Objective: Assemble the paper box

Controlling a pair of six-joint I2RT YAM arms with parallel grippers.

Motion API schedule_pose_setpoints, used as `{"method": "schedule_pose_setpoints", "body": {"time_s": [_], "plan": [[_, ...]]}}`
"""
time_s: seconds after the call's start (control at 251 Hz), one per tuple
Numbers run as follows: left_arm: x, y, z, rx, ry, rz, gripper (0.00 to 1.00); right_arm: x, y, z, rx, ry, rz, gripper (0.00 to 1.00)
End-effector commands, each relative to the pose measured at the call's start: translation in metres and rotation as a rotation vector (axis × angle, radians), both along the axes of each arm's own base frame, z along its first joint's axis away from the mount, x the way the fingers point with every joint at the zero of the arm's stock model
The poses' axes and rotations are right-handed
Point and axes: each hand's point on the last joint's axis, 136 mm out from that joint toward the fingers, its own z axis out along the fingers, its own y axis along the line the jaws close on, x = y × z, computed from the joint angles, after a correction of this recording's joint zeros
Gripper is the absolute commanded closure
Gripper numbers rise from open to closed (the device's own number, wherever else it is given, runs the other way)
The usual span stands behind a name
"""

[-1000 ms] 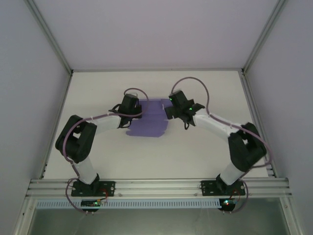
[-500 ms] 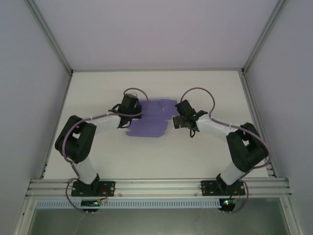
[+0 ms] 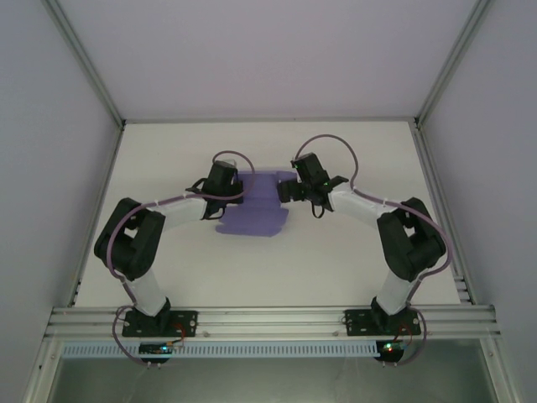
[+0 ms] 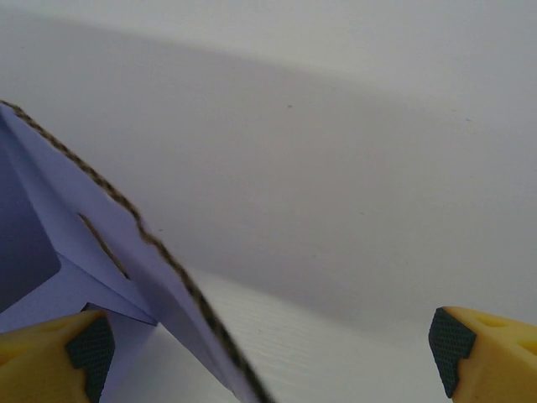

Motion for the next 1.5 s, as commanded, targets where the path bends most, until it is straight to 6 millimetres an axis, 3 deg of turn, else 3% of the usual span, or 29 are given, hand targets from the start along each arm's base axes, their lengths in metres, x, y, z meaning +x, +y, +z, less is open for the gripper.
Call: {"method": "schedule_pose_setpoints", "body": {"time_s": [0.0,0.128,0.144,0.235,0.391,0.531,0.694,0.726,0.75,0.89,1.062,1.233,1.409,1.497], "plan": [[-0.014,-0.006,-0.005,-0.019,0.061,-0.035,1.0,0.005,0.016,-0.003,-0.002,0.001,0.05,0.01],[-0.015,-0.006,-0.007,-0.029,0.068,-0.03,1.0,0.008,0.021,-0.013,-0.103,-0.034,0.058,0.01],[-0.015,-0.006,-0.007,-0.03,0.069,-0.03,1.0,0.015,0.025,-0.004,-0.102,-0.062,0.049,0.01],[-0.015,-0.006,-0.006,-0.032,0.065,-0.027,1.0,0.023,0.026,-0.003,-0.178,-0.107,-0.021,0.01],[-0.016,-0.004,-0.006,-0.031,0.067,-0.016,1.0,0.027,0.007,-0.004,-0.248,-0.099,-0.186,0.01],[-0.017,-0.002,-0.007,-0.027,0.066,-0.007,1.0,0.025,-0.002,0.002,-0.241,-0.106,-0.208,0.01],[-0.018,0.002,-0.006,-0.022,0.06,0.006,1.0,0.009,-0.011,0.018,-0.195,-0.115,-0.173,0.01],[-0.018,0.001,-0.006,-0.023,0.056,0.0,1.0,0.008,-0.01,0.028,-0.178,-0.13,-0.157,0.01],[-0.018,0.001,-0.005,-0.024,0.051,-0.001,1.0,0.0,-0.016,0.021,-0.195,-0.113,-0.148,0.01],[-0.018,0.002,-0.004,-0.03,0.041,0.005,1.0,-0.021,-0.033,0.035,-0.165,-0.106,-0.128,0.01],[-0.019,0.002,-0.005,-0.03,0.043,0.005,1.0,-0.049,-0.037,0.053,-0.029,-0.089,-0.032,0.01],[-0.019,0.002,-0.007,-0.037,0.046,0.006,1.0,-0.062,-0.062,0.077,0.124,-0.117,-0.03,0.01],[-0.019,0.0,-0.005,-0.04,0.043,0.002,1.0,-0.067,-0.093,0.074,0.229,-0.06,-0.058,0.02],[-0.018,0.001,-0.006,-0.034,0.041,-0.002,1.0,-0.066,-0.096,0.065,0.267,-0.001,-0.041,0.01]]}}
